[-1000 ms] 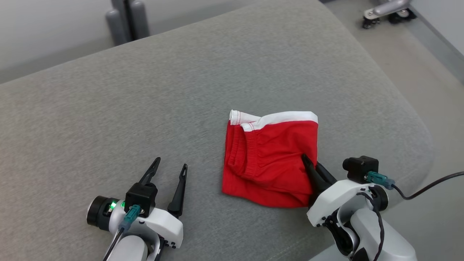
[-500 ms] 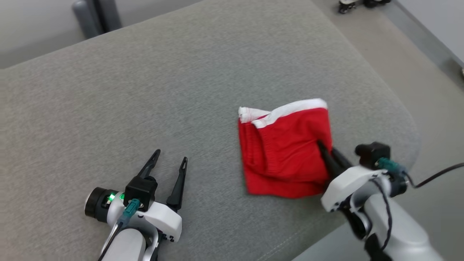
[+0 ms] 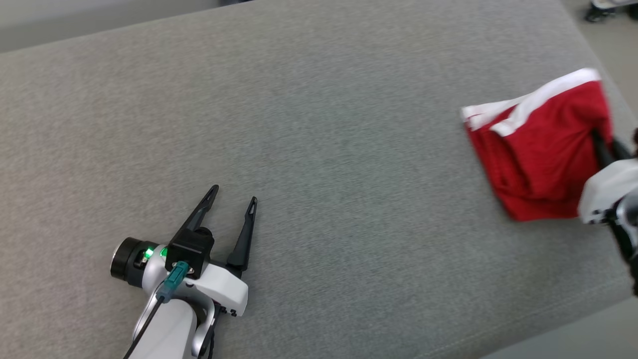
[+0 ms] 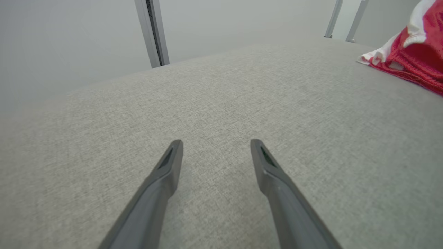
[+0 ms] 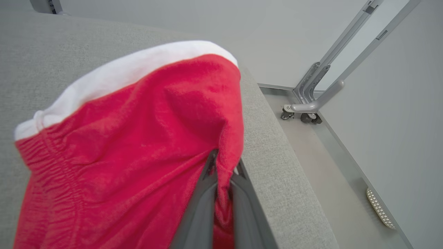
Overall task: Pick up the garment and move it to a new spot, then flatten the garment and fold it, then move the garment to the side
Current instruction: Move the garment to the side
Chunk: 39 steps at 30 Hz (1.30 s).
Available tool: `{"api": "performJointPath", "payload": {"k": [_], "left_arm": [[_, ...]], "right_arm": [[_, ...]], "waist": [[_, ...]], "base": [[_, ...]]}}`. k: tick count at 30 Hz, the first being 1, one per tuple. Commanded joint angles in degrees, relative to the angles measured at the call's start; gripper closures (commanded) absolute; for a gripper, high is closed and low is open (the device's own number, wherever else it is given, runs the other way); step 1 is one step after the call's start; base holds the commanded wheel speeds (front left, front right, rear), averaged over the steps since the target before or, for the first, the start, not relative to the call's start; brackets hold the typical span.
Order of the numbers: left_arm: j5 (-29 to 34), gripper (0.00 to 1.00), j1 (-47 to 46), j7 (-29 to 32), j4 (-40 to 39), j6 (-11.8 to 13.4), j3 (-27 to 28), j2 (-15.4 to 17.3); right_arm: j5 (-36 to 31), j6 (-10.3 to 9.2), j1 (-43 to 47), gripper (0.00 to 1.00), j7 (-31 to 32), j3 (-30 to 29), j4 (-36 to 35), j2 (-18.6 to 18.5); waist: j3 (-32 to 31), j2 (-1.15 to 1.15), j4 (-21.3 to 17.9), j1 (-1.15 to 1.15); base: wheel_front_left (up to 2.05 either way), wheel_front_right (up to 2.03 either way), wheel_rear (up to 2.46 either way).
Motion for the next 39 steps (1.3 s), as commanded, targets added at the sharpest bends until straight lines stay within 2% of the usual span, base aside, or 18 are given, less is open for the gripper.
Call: {"api": "performJointPath", "payload": {"k": [1, 8, 16, 17, 18, 19, 24, 28, 33, 39], "left_arm": [[0.63, 0.0, -0.95, 0.01, -0.56, -0.12, -0.08, 0.43], [0.51, 0.0, -1.6, 0.02, -1.68, 0.05, -0.1, 0.77], [0.19, 0.0, -2.07, 0.08, -2.23, 0.14, 0.21, 0.86], [0.21, 0.0, -2.07, 0.08, -2.31, 0.13, 0.17, 0.85], [0.21, 0.0, -2.13, 0.08, -2.35, 0.15, 0.12, 0.81], [0.22, 0.0, -2.18, 0.08, -2.4, 0.22, 0.07, 0.78], [0.23, 0.0, -2.57, 0.08, -2.29, 0.33, -0.01, 0.65], [-0.1, 0.0, -2.49, 0.07, -2.14, 0.65, 0.23, 0.47], [-0.67, 0.0, -2.1, 0.01, -2.54, 1.24, 0.84, 0.01], [-1.63, 0.0, -0.59, 0.0, -2.9, 2.11, 2.25, -0.48]], "right_arm": [[-1.8, -0.01, -2.0, 1.0, -0.17, -2.04, 1.92, -2.31], [-9.02, -0.01, -6.48, 1.0, 0.05, -10.14, 7.02, -8.36], [-16.78, -0.01, -7.72, 1.0, 0.8, -20.45, 7.72, -12.7], [-17.87, -0.01, -7.74, 0.86, 0.8, -22.23, 7.34, -13.22], [-19.19, -0.01, -7.68, 0.53, 0.98, -23.99, 6.97, -13.51], [-20.43, -0.01, -7.55, 0.0, 1.28, -25.79, 6.53, -13.68], [-27.31, -0.01, -6.16, 0.0, 0.75, -35.13, 2.39, -12.43], [-30.32, -0.01, -6.69, 0.0, -0.13, -39.28, -0.75, -8.4], [-26.56, -0.01, -6.41, 0.0, -0.21, -34.53, -10.6, -0.1], [-19.1, -0.01, 2.24, 0.0, -0.22, -25.63, -22.85, 9.35]], "waist": [[1.89, 0.0, 3.7, 0.0], [4.41, 0.0, 8.07, 0.0], [5.83, 0.0, 9.84, 0.0], [5.94, 0.0, 9.95, 0.0], [6.02, 0.0, 10.02, 0.0], [6.09, 0.0, 10.06, 0.0], [6.1, 0.0, 10.07, 0.0], [5.34, 0.0, 9.89, 0.0], [3.66, 0.0, 9.94, 0.0], [0.12, 0.0, 10.27, 0.0]], "base": [[0.0, 0.0, 0.0], [0.0, 0.0, 0.0], [0.0, 0.0, 0.0], [0.0, 0.0, 0.0], [0.0, 0.0, 0.0], [0.0, 0.0, 0.0], [0.0, 0.0, 0.0], [0.0, 0.0, 0.0], [0.0, 0.0, 0.0], [0.0, 0.0, 0.0]]}}
